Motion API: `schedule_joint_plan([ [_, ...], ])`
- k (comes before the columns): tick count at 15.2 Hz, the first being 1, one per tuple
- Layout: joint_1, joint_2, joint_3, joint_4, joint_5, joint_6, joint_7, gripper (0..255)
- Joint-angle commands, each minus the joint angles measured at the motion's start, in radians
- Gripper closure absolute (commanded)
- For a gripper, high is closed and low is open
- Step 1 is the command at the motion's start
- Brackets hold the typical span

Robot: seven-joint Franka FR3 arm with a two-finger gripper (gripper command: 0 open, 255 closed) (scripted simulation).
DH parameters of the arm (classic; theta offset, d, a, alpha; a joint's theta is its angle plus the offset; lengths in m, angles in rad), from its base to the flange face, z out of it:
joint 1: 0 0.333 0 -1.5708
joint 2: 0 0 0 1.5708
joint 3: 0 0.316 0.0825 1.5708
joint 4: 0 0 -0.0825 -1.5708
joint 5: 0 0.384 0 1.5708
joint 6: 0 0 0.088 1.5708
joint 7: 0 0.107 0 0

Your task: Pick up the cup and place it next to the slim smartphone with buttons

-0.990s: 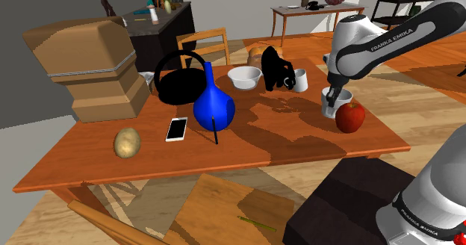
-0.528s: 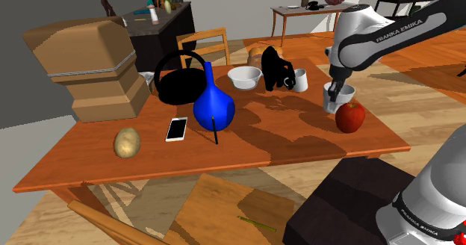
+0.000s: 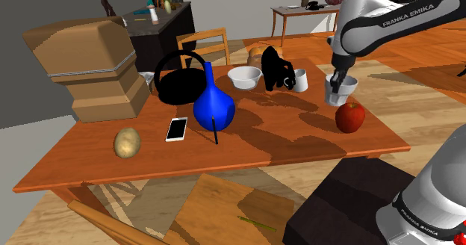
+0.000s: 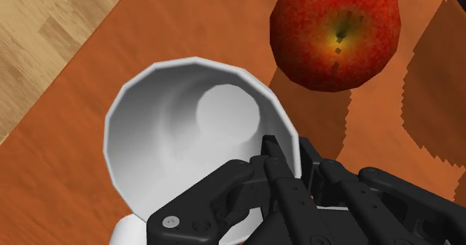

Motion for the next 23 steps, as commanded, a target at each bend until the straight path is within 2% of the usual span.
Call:
schedule_joint_plan([
  [1, 0.001, -0.014, 0.004, 0.018, 0.004, -0.031, -0.006, 255],
  [20, 0.013, -0.067, 0.038, 0.232, 0.042, -0.295, -0.049, 255],
  [23, 0.032, -0.058, 0.074, 0.227, 0.058, -0.294, -0.002, 255],
])
